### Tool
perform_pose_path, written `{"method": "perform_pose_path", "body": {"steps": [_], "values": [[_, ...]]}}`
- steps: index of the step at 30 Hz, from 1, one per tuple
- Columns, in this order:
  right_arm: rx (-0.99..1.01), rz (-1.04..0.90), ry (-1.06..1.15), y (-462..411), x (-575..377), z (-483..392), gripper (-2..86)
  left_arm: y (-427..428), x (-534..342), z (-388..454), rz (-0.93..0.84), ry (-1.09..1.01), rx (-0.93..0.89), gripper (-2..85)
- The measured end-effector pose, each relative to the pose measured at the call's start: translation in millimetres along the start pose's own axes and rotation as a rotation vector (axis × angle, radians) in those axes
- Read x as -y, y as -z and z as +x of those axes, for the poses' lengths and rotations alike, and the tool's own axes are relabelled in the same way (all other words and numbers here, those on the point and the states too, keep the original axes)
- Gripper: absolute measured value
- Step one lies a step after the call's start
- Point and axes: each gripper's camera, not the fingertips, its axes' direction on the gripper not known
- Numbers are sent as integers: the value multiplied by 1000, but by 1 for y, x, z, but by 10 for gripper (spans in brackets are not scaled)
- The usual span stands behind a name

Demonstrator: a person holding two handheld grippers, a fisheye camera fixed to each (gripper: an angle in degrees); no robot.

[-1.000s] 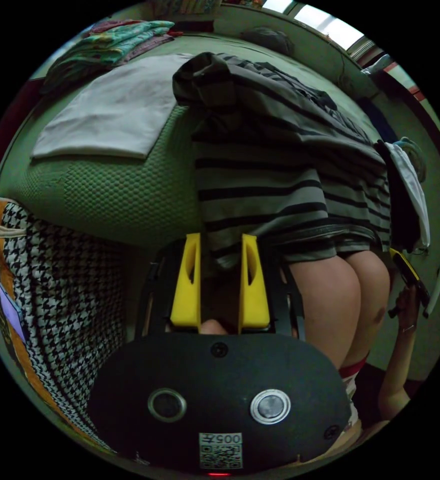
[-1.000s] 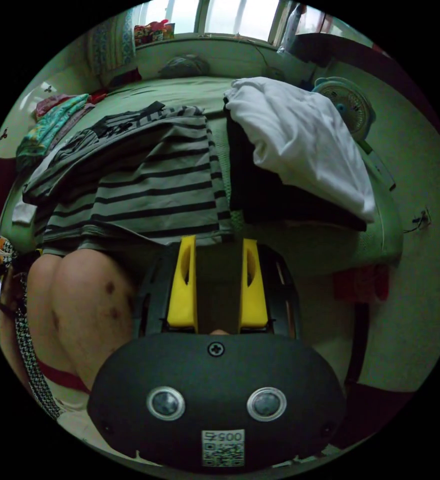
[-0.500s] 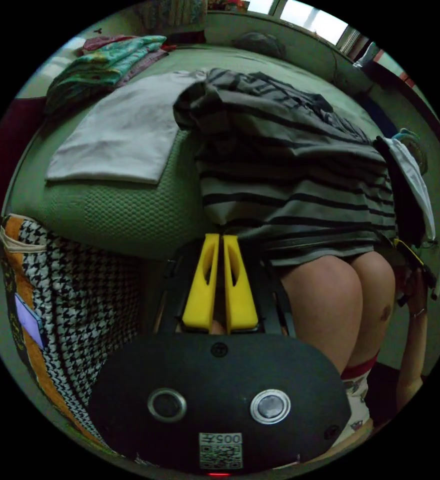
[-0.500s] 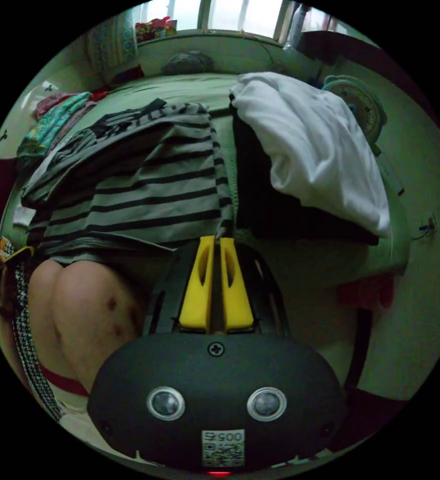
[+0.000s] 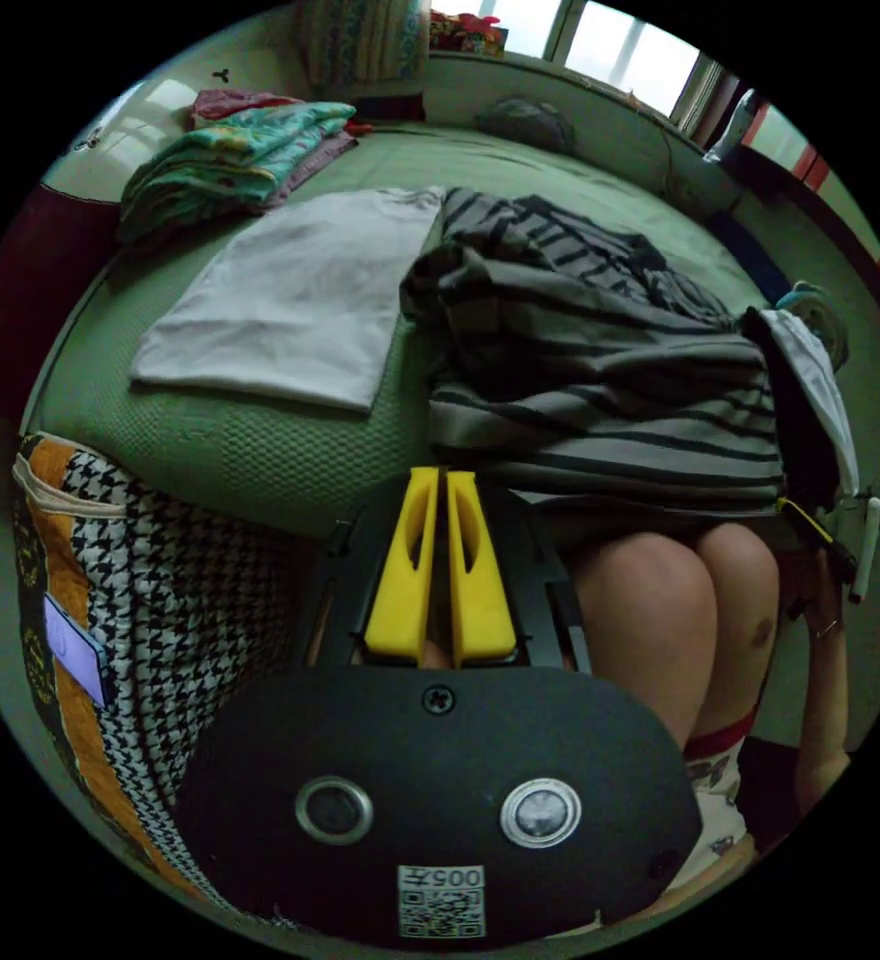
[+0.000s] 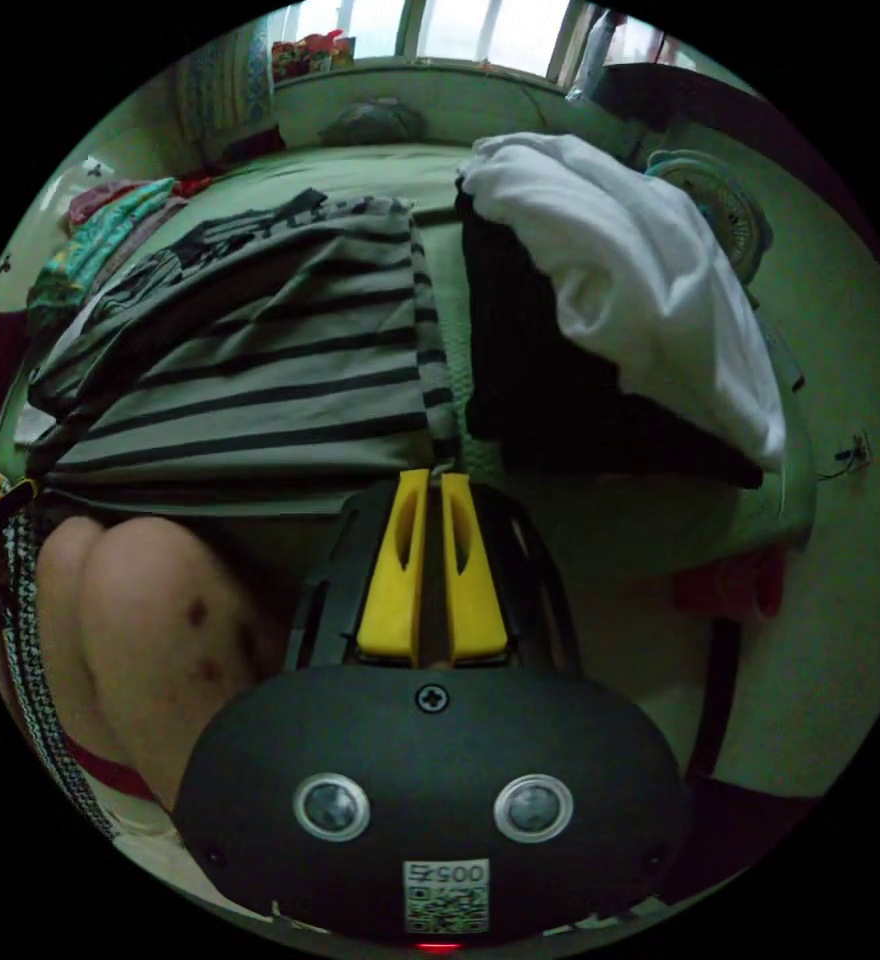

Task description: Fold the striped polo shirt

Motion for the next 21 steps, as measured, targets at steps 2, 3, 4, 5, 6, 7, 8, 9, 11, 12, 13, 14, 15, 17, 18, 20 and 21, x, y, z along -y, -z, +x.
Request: {"method": "perform_pose_path", "body": {"steps": [2,3,4,5,6,7,8,9,11,12,13,14,15,17,18,20,21], "values": [[13,-12,1,3,-4,-1,11,-6,-5,0,-13,18,-12,7],[14,-13,3,4,-4,-1,19,-7,-9,0,-10,22,-15,7],[13,-8,-6,7,-6,1,33,-7,-11,1,-2,20,-13,8],[19,2,-18,10,-7,3,47,-7,-12,1,0,18,-11,8],[29,7,-23,12,-8,4,53,-5,-14,2,1,9,-5,8],[54,12,-32,14,-9,5,62,-4,-16,3,2,3,-1,9],[72,2,-42,13,-9,6,66,-3,-18,4,3,1,0,9],[76,-12,-45,12,-9,5,68,-2,-20,5,5,-3,0,9],[53,-48,-43,4,-12,-1,77,-1,-25,5,13,0,-9,11],[38,-45,-35,4,-13,-4,78,0,-29,5,18,3,-17,12],[7,-44,-27,5,-15,-10,78,-1,-33,5,17,6,-22,14],[-22,-44,-27,6,-18,-15,78,-1,-35,6,18,7,-22,15],[-33,-47,-25,6,-19,-18,77,-1,-40,8,22,4,-22,17],[-80,-48,-8,6,-24,-28,71,-2,-46,13,19,5,-5,22],[-84,-48,-5,6,-25,-29,70,-2,-51,17,31,3,12,26],[-59,-44,-40,9,-31,-27,66,1,-58,21,52,-1,31,29],[-47,-44,-53,10,-33,-26,65,3,-62,23,61,1,35,29]]}}
